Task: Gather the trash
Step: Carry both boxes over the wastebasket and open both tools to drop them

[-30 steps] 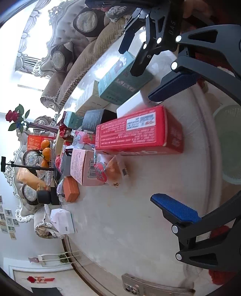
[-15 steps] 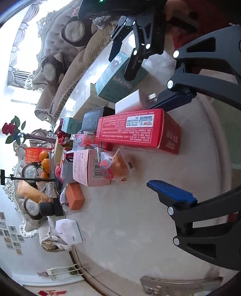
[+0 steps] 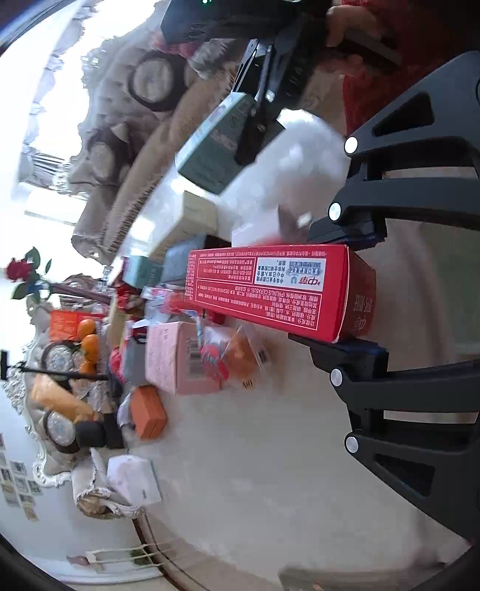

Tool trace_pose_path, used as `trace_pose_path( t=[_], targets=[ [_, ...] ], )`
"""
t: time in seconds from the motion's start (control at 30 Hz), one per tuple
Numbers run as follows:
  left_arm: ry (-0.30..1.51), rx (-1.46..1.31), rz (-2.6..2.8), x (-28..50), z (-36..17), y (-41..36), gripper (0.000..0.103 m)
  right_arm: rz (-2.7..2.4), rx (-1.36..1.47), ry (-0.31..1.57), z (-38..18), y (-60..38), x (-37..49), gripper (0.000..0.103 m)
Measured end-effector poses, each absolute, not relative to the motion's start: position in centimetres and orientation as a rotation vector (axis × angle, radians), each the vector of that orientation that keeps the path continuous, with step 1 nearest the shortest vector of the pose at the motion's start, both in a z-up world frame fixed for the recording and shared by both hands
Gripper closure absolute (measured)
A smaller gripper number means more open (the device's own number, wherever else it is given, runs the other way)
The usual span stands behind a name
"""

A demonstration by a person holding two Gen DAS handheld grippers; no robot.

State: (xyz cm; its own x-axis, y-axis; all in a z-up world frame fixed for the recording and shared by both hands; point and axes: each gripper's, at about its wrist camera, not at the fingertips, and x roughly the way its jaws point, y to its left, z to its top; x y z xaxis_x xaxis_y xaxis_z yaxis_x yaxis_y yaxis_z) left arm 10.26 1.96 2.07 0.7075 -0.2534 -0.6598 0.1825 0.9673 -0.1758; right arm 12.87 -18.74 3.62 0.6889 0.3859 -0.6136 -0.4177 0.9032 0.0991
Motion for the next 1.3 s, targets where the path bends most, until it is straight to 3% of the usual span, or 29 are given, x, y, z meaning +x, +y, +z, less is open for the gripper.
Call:
trace_pose_path(
  t=[0.17,0.3,0.6,0.8,0.87,0.9,0.93,1.0,1.2,1.3],
  targets=[
    [0.657,-0.083,-0.298,2.3,6.3,2.9,0.066,0.54,0.018,0.628,6.9,-20.2,7.0,0.057],
    [0.724,-0.072,-0.429,-3.1,6.0,1.7,0.066,0.624,0.061,0.711,5.8,-19.8,1.5,0.057],
    [1.302,-0.047,-0.412,-2.8,-13.9,-1.8,0.066,0.523,0.088,1.248,-11.1,-16.0,-1.7,0.057],
    [1.406,0.013,-0.387,-0.8,-18.6,-2.4,0.065,0.49,-0.002,1.334,-15.1,-14.2,0.2,0.057],
    [1.427,-0.011,-0.376,-0.3,-19.7,-2.3,0.055,0.477,-0.002,1.352,-16.3,-13.8,0.9,0.057],
    [1.443,-0.016,-0.357,-0.1,-20.2,-2.1,0.033,0.467,-0.004,1.373,-17.0,-13.7,1.1,0.055],
    [1.448,-0.011,-0.318,-0.4,-20.5,-1.9,0.023,0.46,-0.014,1.385,-17.4,-13.8,0.6,0.05],
    [1.453,-0.065,-0.313,-0.6,-20.8,-1.1,0.023,0.446,-0.024,1.392,-17.5,-13.4,0.4,0.038],
    [1.395,-0.16,-0.275,0.3,-20.4,0.7,0.015,0.4,0.003,1.378,-16.9,-14.7,0.7,0.037],
    [1.344,-0.042,-0.302,-1.2,-17.2,0.3,0.015,0.417,0.026,1.324,-14.5,-15.3,0.4,0.037]
  ],
)
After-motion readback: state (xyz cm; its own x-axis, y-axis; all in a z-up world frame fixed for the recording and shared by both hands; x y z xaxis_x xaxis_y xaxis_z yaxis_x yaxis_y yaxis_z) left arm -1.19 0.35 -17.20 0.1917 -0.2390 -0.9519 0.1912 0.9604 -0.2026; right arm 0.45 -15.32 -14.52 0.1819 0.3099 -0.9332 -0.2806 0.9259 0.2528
